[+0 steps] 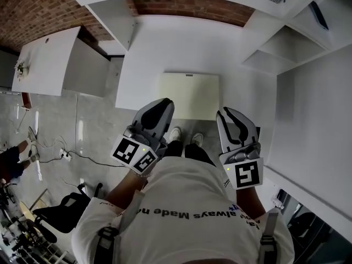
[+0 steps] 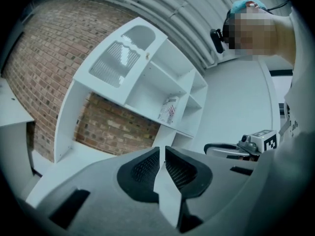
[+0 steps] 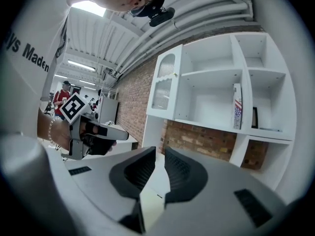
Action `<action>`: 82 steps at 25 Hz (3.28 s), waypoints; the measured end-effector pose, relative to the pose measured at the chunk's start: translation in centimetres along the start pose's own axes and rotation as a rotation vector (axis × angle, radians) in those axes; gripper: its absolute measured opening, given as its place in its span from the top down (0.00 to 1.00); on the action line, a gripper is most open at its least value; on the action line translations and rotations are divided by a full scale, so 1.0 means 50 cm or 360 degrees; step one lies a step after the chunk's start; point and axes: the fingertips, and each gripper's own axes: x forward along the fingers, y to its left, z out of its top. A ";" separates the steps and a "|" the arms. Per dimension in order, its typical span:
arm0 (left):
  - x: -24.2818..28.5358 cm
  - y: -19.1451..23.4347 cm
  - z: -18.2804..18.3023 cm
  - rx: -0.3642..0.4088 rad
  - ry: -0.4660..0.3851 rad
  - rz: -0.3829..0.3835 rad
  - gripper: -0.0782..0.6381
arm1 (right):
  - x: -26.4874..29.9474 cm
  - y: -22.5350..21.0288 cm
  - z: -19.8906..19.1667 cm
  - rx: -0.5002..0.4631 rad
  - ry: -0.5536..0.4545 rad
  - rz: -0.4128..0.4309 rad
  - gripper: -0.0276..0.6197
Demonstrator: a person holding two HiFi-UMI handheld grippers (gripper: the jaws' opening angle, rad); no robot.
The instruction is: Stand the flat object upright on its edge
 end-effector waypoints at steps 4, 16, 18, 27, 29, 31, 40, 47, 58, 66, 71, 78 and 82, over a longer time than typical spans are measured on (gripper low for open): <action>-0.013 0.032 -0.066 -0.0139 0.0078 0.0056 0.83 | 0.009 0.020 -0.058 -0.0003 0.0085 0.0066 0.90; -0.069 0.181 -0.293 -0.0709 0.0226 0.0289 0.58 | 0.046 0.092 -0.276 -0.0153 0.0484 0.0245 0.67; -0.078 0.202 -0.325 -0.0769 0.0247 0.0332 0.55 | 0.049 0.105 -0.314 -0.0184 0.0527 0.0256 0.62; -0.112 0.299 -0.521 -0.1207 0.0357 0.0498 0.46 | 0.086 0.160 -0.471 -0.0387 0.0694 0.0351 0.54; -0.121 0.318 -0.567 -0.1294 0.0379 0.0539 0.44 | 0.089 0.170 -0.512 -0.0419 0.0746 0.0380 0.53; -0.128 0.334 -0.605 -0.1373 0.0383 0.0562 0.43 | 0.090 0.181 -0.552 -0.0451 0.0791 0.0409 0.53; -0.126 0.382 -0.723 -0.1634 0.0336 0.0559 0.38 | 0.092 0.199 -0.725 -0.0577 0.0959 0.0467 0.52; -0.110 0.397 -0.759 -0.1774 0.0239 0.0507 0.38 | 0.091 0.218 -0.812 -0.0654 0.1032 0.0508 0.52; -0.098 0.396 -0.738 -0.1654 0.0221 0.0520 0.43 | 0.092 0.207 -0.824 -0.0767 0.0896 0.0417 0.59; -0.078 0.363 -0.649 -0.1411 0.0197 0.0591 0.45 | 0.088 0.184 -0.804 -0.0693 0.0823 0.0393 0.59; -0.060 0.335 -0.593 -0.1218 0.0177 0.0654 0.46 | 0.081 0.170 -0.798 -0.0627 0.0745 0.0389 0.59; -0.035 0.267 -0.518 -0.0960 0.0161 0.0739 0.46 | 0.061 0.143 -0.783 -0.0479 0.0606 0.0393 0.59; -0.013 0.228 -0.472 -0.0755 0.0131 0.0710 0.47 | 0.055 0.128 -0.775 -0.0419 0.0580 0.0366 0.59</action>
